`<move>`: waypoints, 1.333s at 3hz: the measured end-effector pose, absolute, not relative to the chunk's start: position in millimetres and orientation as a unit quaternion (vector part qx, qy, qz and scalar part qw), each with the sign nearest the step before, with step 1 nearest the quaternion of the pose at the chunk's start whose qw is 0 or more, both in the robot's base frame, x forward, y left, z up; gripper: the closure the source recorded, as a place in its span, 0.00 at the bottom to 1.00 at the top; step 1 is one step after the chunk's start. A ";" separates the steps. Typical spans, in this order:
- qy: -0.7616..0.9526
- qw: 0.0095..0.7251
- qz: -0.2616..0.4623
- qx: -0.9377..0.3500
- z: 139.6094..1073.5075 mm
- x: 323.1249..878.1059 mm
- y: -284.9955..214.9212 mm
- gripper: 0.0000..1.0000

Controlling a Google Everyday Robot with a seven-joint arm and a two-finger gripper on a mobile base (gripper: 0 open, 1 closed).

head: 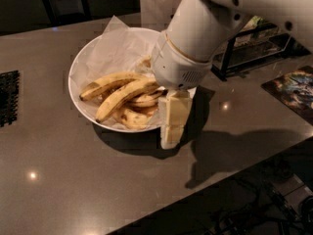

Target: Pick banana from white bowl

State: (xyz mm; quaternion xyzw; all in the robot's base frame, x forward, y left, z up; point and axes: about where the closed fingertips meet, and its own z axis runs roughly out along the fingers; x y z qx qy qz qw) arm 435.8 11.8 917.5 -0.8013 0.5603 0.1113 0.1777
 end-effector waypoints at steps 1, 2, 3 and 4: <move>0.579 0.215 0.066 -0.784 940.0 461.2 24.6 0.00; 0.579 0.215 0.066 -0.784 940.0 461.2 24.6 0.00; 0.582 0.245 0.080 -0.771 940.0 474.5 21.3 0.00; 0.592 0.246 0.105 -0.760 933.0 498.1 24.4 0.00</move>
Offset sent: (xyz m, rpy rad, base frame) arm 0.0208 0.0107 0.0184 0.0107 -0.0857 -0.0587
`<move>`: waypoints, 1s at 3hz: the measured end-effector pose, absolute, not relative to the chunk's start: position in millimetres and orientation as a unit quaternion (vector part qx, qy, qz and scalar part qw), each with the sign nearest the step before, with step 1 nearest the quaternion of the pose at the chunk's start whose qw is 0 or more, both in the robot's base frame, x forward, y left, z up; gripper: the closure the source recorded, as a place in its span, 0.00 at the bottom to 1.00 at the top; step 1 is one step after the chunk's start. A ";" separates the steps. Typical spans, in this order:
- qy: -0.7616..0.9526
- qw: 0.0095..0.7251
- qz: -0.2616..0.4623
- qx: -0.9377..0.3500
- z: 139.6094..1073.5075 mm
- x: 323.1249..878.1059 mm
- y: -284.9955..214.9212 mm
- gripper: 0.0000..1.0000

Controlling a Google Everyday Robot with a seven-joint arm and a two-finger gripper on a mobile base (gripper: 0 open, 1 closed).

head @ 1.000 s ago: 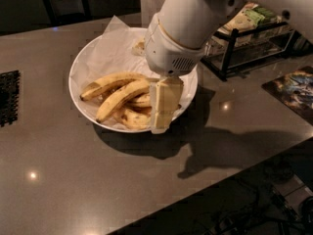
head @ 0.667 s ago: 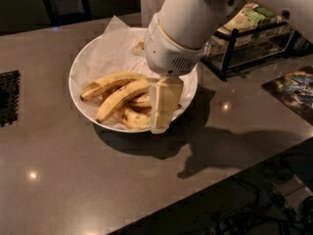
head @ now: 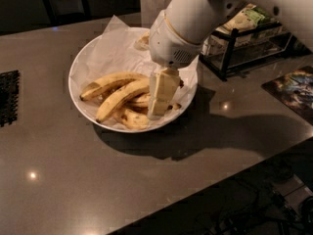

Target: Pick banana from white bowl

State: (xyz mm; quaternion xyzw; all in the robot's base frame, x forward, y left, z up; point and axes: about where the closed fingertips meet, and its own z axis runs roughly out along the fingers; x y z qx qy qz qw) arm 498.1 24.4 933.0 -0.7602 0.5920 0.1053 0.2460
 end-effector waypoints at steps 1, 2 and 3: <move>0.605 0.212 0.143 -0.754 915.4 516.4 31.3 0.00; 0.611 0.167 0.183 -0.752 895.8 523.7 39.8 0.00; 0.610 0.166 0.182 -0.753 895.1 522.7 40.5 0.00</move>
Offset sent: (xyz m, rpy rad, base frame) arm 0.0340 0.0215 -0.0587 -0.0598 0.3715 0.0340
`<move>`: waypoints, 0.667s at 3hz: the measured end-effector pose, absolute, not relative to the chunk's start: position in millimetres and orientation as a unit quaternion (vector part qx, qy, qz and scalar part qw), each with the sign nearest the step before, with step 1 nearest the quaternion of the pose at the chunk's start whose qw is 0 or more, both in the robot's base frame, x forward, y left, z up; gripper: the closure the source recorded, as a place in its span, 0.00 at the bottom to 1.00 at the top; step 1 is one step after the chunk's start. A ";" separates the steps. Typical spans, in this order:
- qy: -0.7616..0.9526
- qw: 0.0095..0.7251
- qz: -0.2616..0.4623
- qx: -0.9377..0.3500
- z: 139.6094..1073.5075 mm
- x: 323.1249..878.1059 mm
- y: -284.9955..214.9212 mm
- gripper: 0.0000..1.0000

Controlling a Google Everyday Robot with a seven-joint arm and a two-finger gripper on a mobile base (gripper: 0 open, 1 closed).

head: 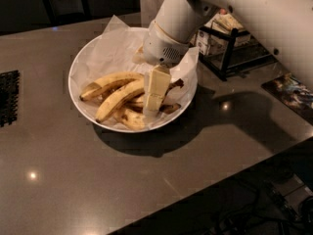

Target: Pick banana from white bowl

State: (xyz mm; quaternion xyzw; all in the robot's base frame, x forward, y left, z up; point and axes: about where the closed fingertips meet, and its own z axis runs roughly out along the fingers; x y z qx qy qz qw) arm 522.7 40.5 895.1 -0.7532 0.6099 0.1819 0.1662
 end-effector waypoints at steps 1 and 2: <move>0.610 0.166 0.182 -0.753 895.1 522.7 40.5 0.18; 0.610 0.166 0.182 -0.753 895.1 522.7 40.5 0.42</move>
Offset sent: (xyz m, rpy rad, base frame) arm 0.0000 0.0000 0.0000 0.0000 0.0000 0.0000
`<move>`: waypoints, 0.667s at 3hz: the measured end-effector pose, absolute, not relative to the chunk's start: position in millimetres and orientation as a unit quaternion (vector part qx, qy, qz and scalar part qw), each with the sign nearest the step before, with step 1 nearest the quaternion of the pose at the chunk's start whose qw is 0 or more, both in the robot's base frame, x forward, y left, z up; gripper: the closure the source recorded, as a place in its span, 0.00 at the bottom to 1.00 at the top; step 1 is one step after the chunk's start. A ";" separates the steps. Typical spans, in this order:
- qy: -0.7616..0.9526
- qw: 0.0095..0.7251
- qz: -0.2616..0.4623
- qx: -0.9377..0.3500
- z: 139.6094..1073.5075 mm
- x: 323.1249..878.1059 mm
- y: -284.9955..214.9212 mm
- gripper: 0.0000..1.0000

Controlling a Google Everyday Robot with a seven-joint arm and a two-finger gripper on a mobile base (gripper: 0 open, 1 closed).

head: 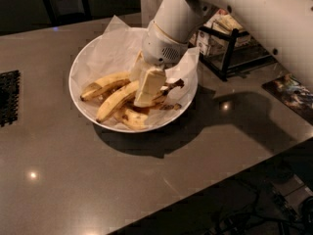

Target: Pick banana from white bowl

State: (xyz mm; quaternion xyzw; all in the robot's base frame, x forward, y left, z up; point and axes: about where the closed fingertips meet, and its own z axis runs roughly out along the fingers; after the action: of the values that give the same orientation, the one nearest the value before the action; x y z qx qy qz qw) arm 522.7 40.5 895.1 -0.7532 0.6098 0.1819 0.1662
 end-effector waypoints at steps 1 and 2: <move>0.610 0.166 0.182 -0.753 895.1 522.7 40.5 0.65; 0.610 0.166 0.182 -0.753 895.1 522.7 40.5 0.88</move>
Offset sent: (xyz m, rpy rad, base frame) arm 0.0000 0.0000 0.0000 0.0000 0.0000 0.0000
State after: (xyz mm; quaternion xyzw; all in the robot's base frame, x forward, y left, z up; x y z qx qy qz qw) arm 522.7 40.5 895.1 -0.7532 0.6098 0.1819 0.1662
